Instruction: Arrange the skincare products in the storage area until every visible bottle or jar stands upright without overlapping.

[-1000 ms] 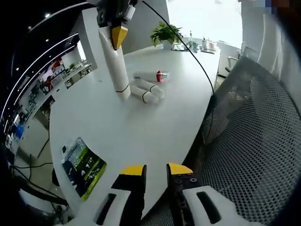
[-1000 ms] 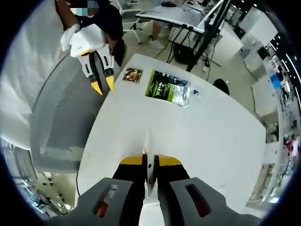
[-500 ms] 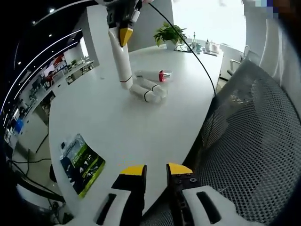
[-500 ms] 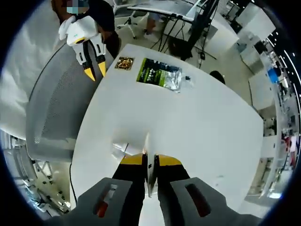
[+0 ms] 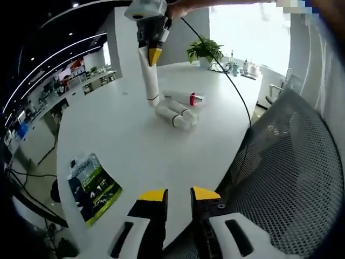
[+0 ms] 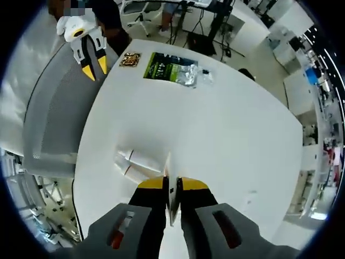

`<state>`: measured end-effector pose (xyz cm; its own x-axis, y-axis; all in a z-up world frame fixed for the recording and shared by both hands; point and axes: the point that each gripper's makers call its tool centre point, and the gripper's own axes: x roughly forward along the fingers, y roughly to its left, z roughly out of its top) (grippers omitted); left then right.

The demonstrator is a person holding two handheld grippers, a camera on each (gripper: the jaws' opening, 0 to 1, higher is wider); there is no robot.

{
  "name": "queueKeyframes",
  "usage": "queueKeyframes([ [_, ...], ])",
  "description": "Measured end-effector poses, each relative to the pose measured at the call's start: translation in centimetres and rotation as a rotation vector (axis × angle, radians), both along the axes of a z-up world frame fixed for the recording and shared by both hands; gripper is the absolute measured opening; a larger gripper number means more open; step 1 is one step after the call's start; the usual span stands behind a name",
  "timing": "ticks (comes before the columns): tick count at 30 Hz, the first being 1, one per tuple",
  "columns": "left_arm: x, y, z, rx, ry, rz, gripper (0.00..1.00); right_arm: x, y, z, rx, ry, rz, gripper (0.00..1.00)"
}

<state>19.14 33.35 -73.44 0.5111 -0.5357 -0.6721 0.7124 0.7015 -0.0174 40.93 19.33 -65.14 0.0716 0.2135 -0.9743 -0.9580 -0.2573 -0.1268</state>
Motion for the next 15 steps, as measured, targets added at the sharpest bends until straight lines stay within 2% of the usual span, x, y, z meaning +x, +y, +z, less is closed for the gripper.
queueKeyframes([
  [2, 0.2, 0.1, 0.3, -0.01, -0.013, 0.009, 0.18, 0.5, -0.4, -0.3, -0.007, 0.003, -0.008, 0.07],
  [15, 0.2, 0.3, -0.4, 0.02, 0.006, 0.008, 0.18, 4.1, -2.2, -2.2, -0.048, 0.023, -0.092, 0.07],
])
